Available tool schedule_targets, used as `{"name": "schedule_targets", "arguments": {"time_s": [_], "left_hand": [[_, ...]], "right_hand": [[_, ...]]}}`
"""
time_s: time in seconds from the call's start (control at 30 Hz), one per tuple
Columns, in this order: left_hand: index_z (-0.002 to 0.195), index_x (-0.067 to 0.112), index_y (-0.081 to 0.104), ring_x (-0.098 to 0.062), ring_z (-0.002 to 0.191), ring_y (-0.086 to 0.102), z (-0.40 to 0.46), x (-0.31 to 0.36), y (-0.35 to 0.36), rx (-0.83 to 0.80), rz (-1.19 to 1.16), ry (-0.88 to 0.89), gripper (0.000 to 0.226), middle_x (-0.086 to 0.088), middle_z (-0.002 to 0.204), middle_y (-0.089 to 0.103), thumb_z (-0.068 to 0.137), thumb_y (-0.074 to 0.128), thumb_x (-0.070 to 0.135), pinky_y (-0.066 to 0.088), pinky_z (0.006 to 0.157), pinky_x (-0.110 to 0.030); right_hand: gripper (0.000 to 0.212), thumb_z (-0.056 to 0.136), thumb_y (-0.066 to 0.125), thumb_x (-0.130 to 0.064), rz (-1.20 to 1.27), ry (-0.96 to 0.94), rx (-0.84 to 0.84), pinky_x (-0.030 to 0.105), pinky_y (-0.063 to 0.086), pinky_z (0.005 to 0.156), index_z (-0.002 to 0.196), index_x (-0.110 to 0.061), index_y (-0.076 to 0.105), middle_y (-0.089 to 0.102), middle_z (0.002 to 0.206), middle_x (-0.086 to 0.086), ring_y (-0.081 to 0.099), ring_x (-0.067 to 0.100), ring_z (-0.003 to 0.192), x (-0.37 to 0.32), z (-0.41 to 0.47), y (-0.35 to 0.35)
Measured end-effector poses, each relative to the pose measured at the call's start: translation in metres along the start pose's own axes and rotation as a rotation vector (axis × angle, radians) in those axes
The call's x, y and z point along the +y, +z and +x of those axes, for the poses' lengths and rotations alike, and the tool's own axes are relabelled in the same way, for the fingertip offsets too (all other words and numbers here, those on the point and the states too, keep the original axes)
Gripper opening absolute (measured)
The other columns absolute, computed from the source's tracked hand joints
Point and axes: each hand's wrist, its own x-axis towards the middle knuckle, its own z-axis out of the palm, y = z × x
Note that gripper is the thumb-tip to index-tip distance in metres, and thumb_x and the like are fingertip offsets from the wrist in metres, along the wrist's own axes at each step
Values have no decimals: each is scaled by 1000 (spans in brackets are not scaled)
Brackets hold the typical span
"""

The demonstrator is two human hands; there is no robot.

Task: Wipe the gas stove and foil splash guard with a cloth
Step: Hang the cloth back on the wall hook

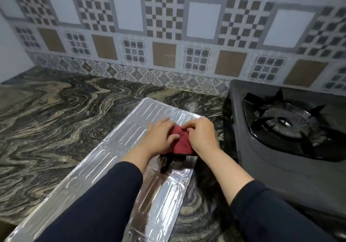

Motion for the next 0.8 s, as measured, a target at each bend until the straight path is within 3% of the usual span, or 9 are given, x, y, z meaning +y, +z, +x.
{"name": "schedule_targets", "arguments": {"time_s": [0.07, 0.13, 0.23, 0.3, 0.37, 0.43, 0.5, 0.6, 0.8], "left_hand": [[100, 17, 53, -30, 107, 57, 22, 21, -32, 73, -96, 19, 20, -7, 104, 66, 90, 56, 34, 41, 90, -42], [99, 20, 51, -28, 91, 58, 45, 45, -66, 143, -181, 35, 20, -4, 93, 64, 89, 58, 36, 41, 76, -35], [106, 28, 48, -23, 90, 61, 83, 80, -119, 218, -283, 109, 24, -3, 100, 67, 88, 59, 39, 46, 81, -34], [96, 40, 42, -22, 81, 64, 109, 104, -152, 255, -376, 174, 17, -4, 90, 69, 90, 58, 35, 49, 80, -36], [88, 40, 40, -14, 65, 59, 136, 126, -182, 298, -439, 221, 20, 3, 75, 64, 92, 56, 29, 48, 65, -28], [86, 33, 44, -6, 54, 54, 161, 144, -205, 337, -484, 270, 16, 5, 67, 60, 93, 55, 25, 44, 53, -21], [87, 26, 49, -6, 53, 56, 187, 157, -223, 364, -526, 301, 9, 3, 69, 62, 93, 56, 22, 45, 51, -20], [88, 25, 57, -14, 67, 63, 226, 167, -244, 413, -533, 328, 7, -1, 82, 66, 88, 64, 22, 53, 58, -24], [97, 25, 69, -6, 78, 65, 302, 145, -279, 532, -498, 322, 31, 3, 95, 68, 71, 81, 15, 53, 63, -9]], "right_hand": [[28, 85, 57, -8, 54, -79, -15, 24, 46, 83, 77, -28, 76, 71, 99, 6, 65, 20, 93, -17, 28, -39], [25, 88, 58, -5, 111, -141, -52, 15, 41, 78, 82, -22, 76, 73, 95, 2, 63, 13, 91, -35, 54, -86], [28, 87, 61, -8, 142, -278, -38, 28, 48, 89, 78, -32, 72, 73, 94, -2, 64, 12, 94, -60, 89, -156], [21, 87, 63, -12, 165, -335, -71, 26, 49, 81, 85, -30, 72, 70, 89, -8, 62, 9, 91, -75, 106, -196], [18, 82, 70, -15, 154, -383, -78, 21, 48, 79, 97, -25, 71, 67, 93, -10, 60, 5, 91, -89, 123, -229], [27, 77, 75, -17, 74, -437, 29, 22, 49, 85, 102, -28, 72, 68, 101, -9, 60, 6, 94, -100, 146, -254], [28, 76, 75, -17, 46, -477, 146, 23, 45, 88, 101, -29, 72, 69, 105, -6, 59, 8, 97, -111, 171, -271], [26, 79, 73, -15, 32, -532, 233, 20, 39, 87, 103, -25, 73, 69, 110, -3, 55, 6, 96, -124, 213, -289], [26, 81, 71, -16, -73, -629, 441, 26, 38, 92, 106, -21, 72, 63, 104, 4, 52, 15, 99, -145, 306, -285]]}}
